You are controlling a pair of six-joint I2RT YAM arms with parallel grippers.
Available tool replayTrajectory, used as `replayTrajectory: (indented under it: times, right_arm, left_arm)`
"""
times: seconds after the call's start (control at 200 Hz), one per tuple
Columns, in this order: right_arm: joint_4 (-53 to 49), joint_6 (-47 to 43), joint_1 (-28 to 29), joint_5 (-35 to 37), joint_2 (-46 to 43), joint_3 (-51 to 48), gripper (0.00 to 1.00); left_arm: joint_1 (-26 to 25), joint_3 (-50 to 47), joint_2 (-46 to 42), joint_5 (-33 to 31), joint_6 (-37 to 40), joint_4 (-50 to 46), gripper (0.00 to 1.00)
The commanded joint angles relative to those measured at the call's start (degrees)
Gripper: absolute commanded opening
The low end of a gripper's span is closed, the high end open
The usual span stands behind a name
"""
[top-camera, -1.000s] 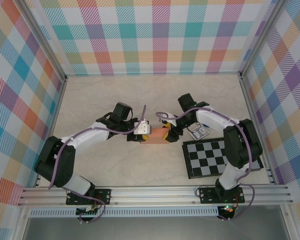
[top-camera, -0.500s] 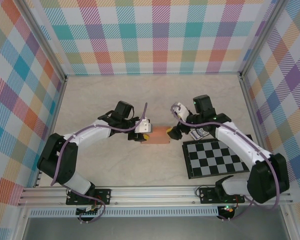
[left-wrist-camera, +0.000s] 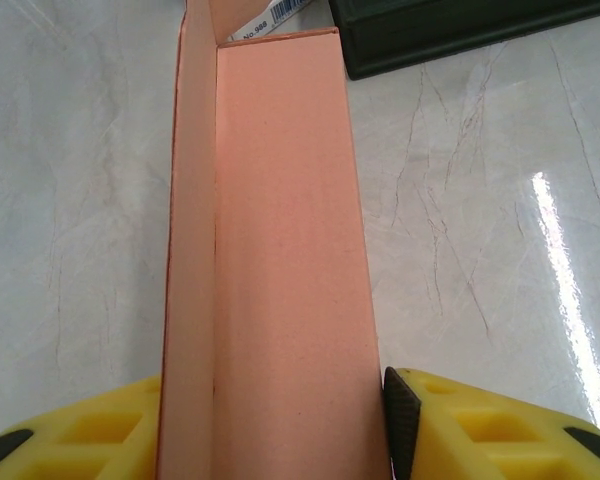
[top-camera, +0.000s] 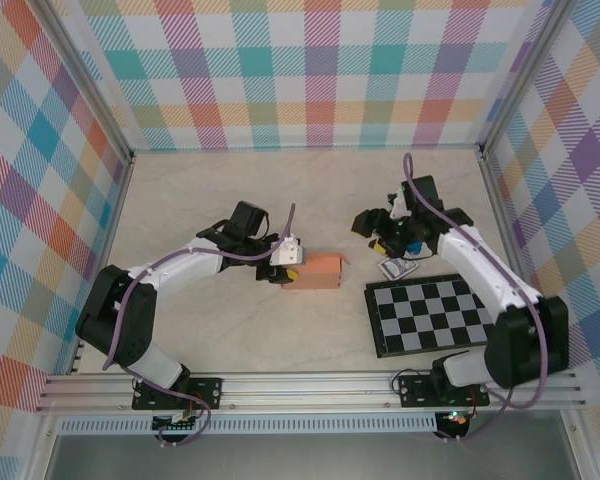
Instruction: Fold the paper box
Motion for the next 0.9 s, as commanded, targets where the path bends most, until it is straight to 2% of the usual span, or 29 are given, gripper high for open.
replayTrajectory:
  times: [0.0,0.215,0.535,0.895]
  right_arm:
    - [-6.2,8.5,0.1,-9.2,4.8,3.6,0.68]
    - [-4.3,11.0,1.2,-9.6,9.3,5.1,0.65]
    - [-2.0,17.0,3.4,-10.3,8.6,3.4,0.53]
    - [-1.4,20.4,5.8,-8.1,7.7,2.9,0.52]
  left_arm:
    - [-0.4,0.8,0.1,1.6,-0.3,-3.0,0.50]
    - [-0.5,1.2,0.2,1.4,0.1,-3.6,0.50]
    - [-0.5,1.6,0.5,1.4,0.0,-3.9,0.49]
    - [-0.4,1.9,1.1,0.9,-0.1,-4.3,0.49]
